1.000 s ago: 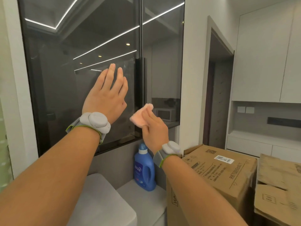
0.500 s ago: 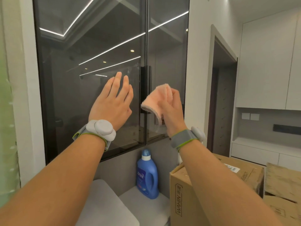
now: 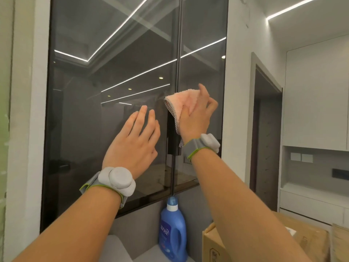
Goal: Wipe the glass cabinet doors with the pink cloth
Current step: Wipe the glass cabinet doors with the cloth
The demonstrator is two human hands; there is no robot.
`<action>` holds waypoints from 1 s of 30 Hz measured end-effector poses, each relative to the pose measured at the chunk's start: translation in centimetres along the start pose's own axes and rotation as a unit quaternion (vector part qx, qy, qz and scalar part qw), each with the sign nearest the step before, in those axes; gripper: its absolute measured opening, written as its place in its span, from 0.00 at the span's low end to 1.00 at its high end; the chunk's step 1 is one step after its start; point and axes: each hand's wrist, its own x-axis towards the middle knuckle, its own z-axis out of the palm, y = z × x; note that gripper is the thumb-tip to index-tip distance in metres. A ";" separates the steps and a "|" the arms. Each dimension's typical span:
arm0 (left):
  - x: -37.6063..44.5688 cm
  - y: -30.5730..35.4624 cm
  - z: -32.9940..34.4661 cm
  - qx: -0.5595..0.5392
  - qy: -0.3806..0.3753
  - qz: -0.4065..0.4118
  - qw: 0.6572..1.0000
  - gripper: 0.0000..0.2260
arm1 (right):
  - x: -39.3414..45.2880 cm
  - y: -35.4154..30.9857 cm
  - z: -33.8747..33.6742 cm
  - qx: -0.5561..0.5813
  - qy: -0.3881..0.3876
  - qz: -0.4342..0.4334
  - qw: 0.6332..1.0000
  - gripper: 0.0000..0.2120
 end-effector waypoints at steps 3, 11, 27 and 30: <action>0.1 0.0 -0.1 -0.009 -0.009 0.004 1.000 0.28 | -0.9 0.7 0.6 -0.056 0.033 -0.069 0.996 0.20; 0.1 -0.1 -0.4 -0.009 -0.013 0.006 1.000 0.29 | -2.8 2.6 1.9 -0.194 -0.064 -0.181 0.962 0.30; 0.1 0.0 -0.4 -0.007 -0.021 0.000 1.000 0.29 | -1.2 2.7 2.8 -0.174 -0.067 -0.175 0.967 0.26; -0.1 0.0 -0.4 -0.008 -0.016 -0.003 1.000 0.29 | -0.8 2.2 3.0 -0.181 -0.069 -0.171 0.966 0.26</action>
